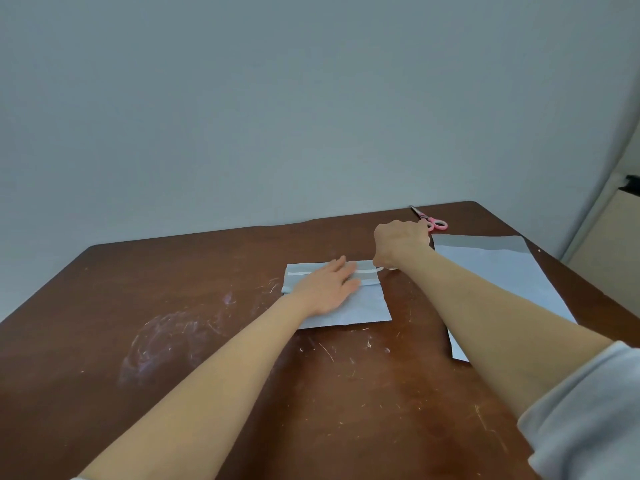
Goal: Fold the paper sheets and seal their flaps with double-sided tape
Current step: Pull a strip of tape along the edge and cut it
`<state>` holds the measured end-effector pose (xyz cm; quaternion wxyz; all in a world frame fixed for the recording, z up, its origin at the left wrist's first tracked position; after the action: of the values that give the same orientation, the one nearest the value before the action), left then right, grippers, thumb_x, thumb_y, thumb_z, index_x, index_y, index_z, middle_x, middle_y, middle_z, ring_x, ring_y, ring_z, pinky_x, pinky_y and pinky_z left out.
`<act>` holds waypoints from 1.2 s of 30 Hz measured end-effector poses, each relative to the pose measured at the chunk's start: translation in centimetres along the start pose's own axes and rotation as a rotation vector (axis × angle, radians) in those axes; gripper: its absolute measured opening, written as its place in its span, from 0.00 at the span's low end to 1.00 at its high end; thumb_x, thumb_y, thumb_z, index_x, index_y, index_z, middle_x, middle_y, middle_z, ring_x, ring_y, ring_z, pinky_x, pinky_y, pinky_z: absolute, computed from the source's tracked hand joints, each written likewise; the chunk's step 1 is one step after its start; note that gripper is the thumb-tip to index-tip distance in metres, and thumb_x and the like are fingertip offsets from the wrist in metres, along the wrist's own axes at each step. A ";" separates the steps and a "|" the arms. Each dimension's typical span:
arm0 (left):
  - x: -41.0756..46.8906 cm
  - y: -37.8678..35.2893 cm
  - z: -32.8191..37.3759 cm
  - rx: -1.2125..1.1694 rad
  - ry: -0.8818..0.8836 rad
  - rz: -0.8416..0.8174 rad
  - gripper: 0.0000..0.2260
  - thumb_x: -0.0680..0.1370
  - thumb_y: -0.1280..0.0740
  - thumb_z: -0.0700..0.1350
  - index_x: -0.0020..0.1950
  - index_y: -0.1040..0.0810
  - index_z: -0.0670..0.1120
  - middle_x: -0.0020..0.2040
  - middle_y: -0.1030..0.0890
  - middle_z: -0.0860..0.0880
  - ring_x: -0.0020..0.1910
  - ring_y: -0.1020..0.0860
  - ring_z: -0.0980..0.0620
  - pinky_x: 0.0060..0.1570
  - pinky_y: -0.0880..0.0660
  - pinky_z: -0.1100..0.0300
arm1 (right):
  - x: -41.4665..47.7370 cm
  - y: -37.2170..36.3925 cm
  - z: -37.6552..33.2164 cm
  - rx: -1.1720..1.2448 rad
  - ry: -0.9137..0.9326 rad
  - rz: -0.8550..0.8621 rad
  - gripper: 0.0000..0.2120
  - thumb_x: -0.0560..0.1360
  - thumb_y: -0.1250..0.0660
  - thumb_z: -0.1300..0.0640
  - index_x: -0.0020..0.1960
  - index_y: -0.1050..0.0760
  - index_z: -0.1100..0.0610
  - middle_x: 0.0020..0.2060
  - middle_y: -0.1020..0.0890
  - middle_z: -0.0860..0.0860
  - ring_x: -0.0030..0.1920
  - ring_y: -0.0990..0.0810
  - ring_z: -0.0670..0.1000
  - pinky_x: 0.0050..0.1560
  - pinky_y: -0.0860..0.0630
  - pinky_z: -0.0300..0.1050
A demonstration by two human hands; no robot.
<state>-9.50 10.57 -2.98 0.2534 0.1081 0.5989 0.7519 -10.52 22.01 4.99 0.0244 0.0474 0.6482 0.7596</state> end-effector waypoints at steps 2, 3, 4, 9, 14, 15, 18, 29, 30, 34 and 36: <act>-0.8 0.7 -1.6 -0.002 0.049 0.043 0.25 0.83 0.54 0.56 0.79 0.50 0.48 0.79 0.53 0.50 0.78 0.54 0.52 0.75 0.54 0.56 | -0.1 -0.1 0.0 0.004 0.003 -0.005 0.04 0.71 0.36 0.61 0.46 0.28 0.56 0.40 0.25 0.52 0.45 0.26 0.58 0.59 0.35 0.53; -1.2 0.8 -2.4 0.019 0.076 0.045 0.26 0.83 0.54 0.56 0.79 0.51 0.47 0.79 0.54 0.49 0.78 0.54 0.52 0.75 0.54 0.56 | -0.1 -0.1 0.0 0.004 0.003 -0.005 0.04 0.71 0.36 0.61 0.46 0.28 0.56 0.40 0.25 0.52 0.44 0.27 0.58 0.59 0.35 0.53; -1.6 0.9 -3.2 0.048 0.099 0.032 0.27 0.83 0.54 0.57 0.79 0.52 0.46 0.79 0.54 0.49 0.78 0.55 0.51 0.75 0.54 0.55 | -0.1 0.0 0.0 0.005 0.002 -0.002 0.04 0.71 0.36 0.61 0.46 0.28 0.56 0.40 0.25 0.52 0.43 0.27 0.58 0.59 0.35 0.53; -2.3 -0.3 -4.6 0.161 0.120 -0.071 0.29 0.82 0.56 0.59 0.79 0.56 0.45 0.79 0.58 0.45 0.78 0.57 0.49 0.76 0.56 0.51 | -0.1 -0.1 0.1 0.029 -0.004 0.005 0.04 0.72 0.36 0.61 0.46 0.28 0.56 0.39 0.25 0.52 0.43 0.27 0.57 0.57 0.35 0.52; -1.8 1.2 -3.4 0.192 0.106 0.044 0.31 0.82 0.55 0.60 0.79 0.55 0.44 0.79 0.56 0.47 0.78 0.55 0.51 0.76 0.56 0.53 | 0.1 0.2 0.7 0.056 -0.019 0.036 0.03 0.72 0.36 0.61 0.45 0.29 0.56 0.35 0.27 0.52 0.43 0.27 0.58 0.59 0.36 0.53; -1.4 1.5 -2.5 0.192 0.071 0.065 0.30 0.82 0.54 0.59 0.79 0.55 0.44 0.79 0.56 0.48 0.78 0.56 0.51 0.76 0.56 0.54 | 0.1 0.3 0.8 0.062 -0.021 0.040 0.03 0.72 0.36 0.62 0.44 0.29 0.56 0.35 0.27 0.52 0.44 0.26 0.58 0.60 0.36 0.53; -0.6 0.5 0.4 0.166 -0.023 0.004 0.30 0.82 0.52 0.58 0.79 0.55 0.44 0.79 0.56 0.48 0.78 0.56 0.52 0.76 0.56 0.55 | 0.2 0.4 0.9 0.078 -0.025 0.050 0.03 0.72 0.36 0.62 0.45 0.29 0.56 0.39 0.25 0.53 0.49 0.22 0.58 0.62 0.37 0.53; 1.9 5.0 2.4 -0.146 0.003 0.243 0.22 0.80 0.39 0.49 0.73 0.33 0.46 0.72 0.31 0.46 0.72 0.34 0.47 0.70 0.36 0.53 | 0.9 -0.1 1.2 0.180 0.019 0.030 0.06 0.77 0.43 0.60 0.49 0.28 0.58 0.54 0.20 0.57 0.57 0.24 0.60 0.63 0.38 0.57; 2.3 5.8 2.9 -0.195 0.000 0.297 0.21 0.78 0.36 0.46 0.71 0.29 0.46 0.69 0.26 0.47 0.68 0.29 0.47 0.67 0.32 0.54 | 1.0 -0.1 1.2 0.200 0.026 0.024 0.08 0.77 0.43 0.60 0.53 0.28 0.59 0.56 0.21 0.58 0.58 0.24 0.60 0.63 0.38 0.57; 3.8 7.2 4.6 -0.406 0.030 0.386 0.18 0.74 0.33 0.41 0.64 0.24 0.46 0.58 0.19 0.48 0.58 0.23 0.49 0.55 0.29 0.62 | 1.4 -0.1 1.8 0.358 0.009 0.027 0.15 0.78 0.45 0.59 0.64 0.34 0.61 0.59 0.22 0.59 0.60 0.25 0.61 0.61 0.37 0.57; 4.5 7.1 5.1 -0.411 0.035 0.389 0.20 0.73 0.30 0.41 0.65 0.25 0.45 0.58 0.19 0.48 0.58 0.22 0.49 0.53 0.30 0.63 | 1.6 0.1 2.3 0.437 -0.003 0.038 0.15 0.79 0.46 0.57 0.64 0.35 0.61 0.59 0.22 0.59 0.60 0.24 0.61 0.58 0.35 0.55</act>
<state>-12.77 16.07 4.52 0.1103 0.1544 0.4064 0.8938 -11.82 24.42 5.48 0.0004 0.0648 0.7964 0.6012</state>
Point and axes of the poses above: each hand's wrist, its own x-axis towards the middle knuckle, its own y-axis out of the back of the hand, z = x × y, the point moved 9 cm from there along x, towards the middle knuckle
